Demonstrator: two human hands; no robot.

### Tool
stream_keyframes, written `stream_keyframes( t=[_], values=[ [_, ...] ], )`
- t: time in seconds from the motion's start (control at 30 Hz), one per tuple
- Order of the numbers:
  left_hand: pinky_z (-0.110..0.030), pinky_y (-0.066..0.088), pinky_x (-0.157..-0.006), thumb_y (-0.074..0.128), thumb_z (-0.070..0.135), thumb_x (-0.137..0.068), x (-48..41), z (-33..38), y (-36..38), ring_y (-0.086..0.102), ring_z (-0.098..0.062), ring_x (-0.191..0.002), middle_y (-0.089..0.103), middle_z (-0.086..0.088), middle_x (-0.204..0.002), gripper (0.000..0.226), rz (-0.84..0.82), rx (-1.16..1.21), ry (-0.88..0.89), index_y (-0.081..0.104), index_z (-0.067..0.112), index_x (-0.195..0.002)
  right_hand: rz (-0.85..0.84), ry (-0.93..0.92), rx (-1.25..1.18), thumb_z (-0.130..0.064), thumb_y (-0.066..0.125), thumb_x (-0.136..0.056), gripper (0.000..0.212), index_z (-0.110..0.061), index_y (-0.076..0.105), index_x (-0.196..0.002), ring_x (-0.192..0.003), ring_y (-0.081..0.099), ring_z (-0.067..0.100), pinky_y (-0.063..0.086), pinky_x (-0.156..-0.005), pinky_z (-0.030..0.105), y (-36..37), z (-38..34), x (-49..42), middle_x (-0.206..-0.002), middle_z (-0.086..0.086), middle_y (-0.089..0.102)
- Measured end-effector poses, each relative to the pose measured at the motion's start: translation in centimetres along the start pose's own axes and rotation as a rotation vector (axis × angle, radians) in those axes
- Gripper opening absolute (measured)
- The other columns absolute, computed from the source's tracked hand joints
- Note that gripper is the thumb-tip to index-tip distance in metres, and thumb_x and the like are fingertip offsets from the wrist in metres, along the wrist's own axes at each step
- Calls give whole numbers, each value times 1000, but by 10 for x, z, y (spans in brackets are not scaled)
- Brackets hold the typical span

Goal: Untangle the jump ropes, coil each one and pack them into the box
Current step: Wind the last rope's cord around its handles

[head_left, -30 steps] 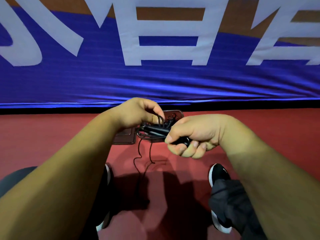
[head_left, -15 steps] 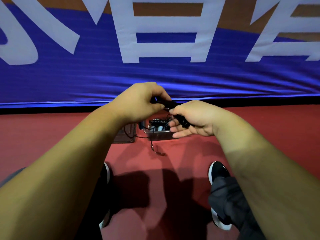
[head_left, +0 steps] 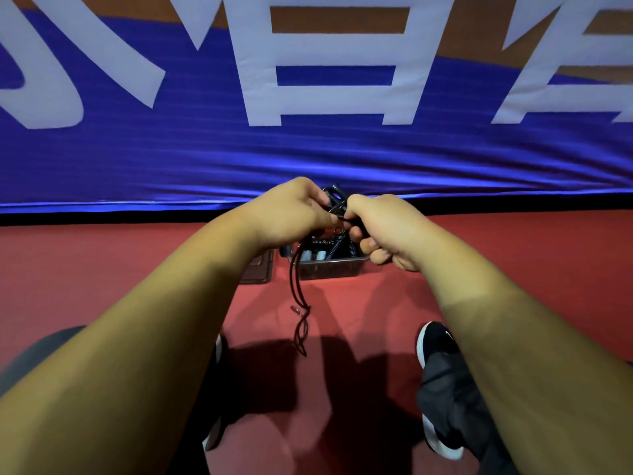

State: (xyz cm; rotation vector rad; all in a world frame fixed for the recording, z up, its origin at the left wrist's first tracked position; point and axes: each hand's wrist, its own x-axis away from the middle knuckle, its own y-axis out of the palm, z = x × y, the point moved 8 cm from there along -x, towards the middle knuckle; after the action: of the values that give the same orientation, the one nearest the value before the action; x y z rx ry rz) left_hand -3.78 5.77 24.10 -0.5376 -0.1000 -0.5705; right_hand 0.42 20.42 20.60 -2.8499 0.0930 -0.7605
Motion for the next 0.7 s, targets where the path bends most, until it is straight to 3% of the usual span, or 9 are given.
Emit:
stream_keyframes(
  t=[0.07, 0.17, 0.27, 0.37, 0.47, 0.57, 0.63, 0.7],
  values=[
    [-29, 53, -71, 73, 14, -96, 3, -6, 3, 65, -12, -66, 72, 0, -71, 11, -30, 163, -70, 63, 7, -96, -17, -12, -20, -22, 55, -89, 9, -15, 60, -91, -46, 28, 11, 16, -46, 21, 0, -2, 0, -65, 1, 51],
    [-45, 43, -80, 74, 42, -94, 4, -21, 6, 59, -27, -85, 73, -15, -92, 44, -82, 383, -178, 75, 0, -106, -17, -44, -54, -20, 56, -91, 5, -17, 59, -93, -47, 30, 11, 16, -47, 22, 0, -4, -2, -67, 2, 52],
    [-42, 42, -77, 61, 62, -96, 6, -24, 13, 51, -29, -82, 70, -24, -98, 65, -197, 312, -181, 77, 2, -111, -18, -95, -122, -16, 59, -92, 4, -12, 59, -94, -50, 36, 12, 23, -45, 24, 2, -8, -5, -74, 6, 55],
    [-26, 37, -58, 38, 45, -111, 14, -25, 26, 45, -13, -63, 72, -12, -84, 56, -339, 104, -170, 73, 2, -116, -17, -120, -184, -7, 59, -94, 4, -8, 56, -91, -52, 43, 14, 30, -42, 27, -1, -11, -7, -78, 10, 57],
    [-18, 41, -55, 38, 28, -114, 14, -22, 22, 48, -12, -61, 70, -11, -81, 39, -306, 27, -114, 68, 3, -119, -87, -73, -227, -1, 56, -95, 9, -8, 53, -90, -51, 41, 13, 26, -39, 25, -2, -9, -5, -78, 11, 54],
    [-28, 51, -73, 46, 23, -112, 8, -25, 16, 57, -25, -79, 74, -16, -91, 32, -255, 77, -90, 69, 1, -112, -153, -43, -285, -1, 58, -97, 11, -9, 55, -91, -52, 38, 11, 21, -40, 22, -1, -9, -1, -76, 9, 54],
    [-37, 55, -92, 52, 17, -109, 6, -25, 16, 65, -27, -95, 77, -16, -103, 25, -245, 206, -52, 72, 3, -107, -142, -53, -287, -1, 59, -98, 11, -9, 55, -91, -52, 38, 11, 20, -40, 22, -3, -11, -1, -77, 9, 55],
    [-41, 53, -100, 57, 16, -104, 6, -24, 19, 69, -27, -102, 76, -17, -110, 21, -271, 344, -40, 74, 5, -106, -115, -77, -278, -2, 58, -99, 12, -10, 55, -90, -53, 39, 11, 20, -41, 22, -5, -13, -1, -78, 9, 55]
  ],
)
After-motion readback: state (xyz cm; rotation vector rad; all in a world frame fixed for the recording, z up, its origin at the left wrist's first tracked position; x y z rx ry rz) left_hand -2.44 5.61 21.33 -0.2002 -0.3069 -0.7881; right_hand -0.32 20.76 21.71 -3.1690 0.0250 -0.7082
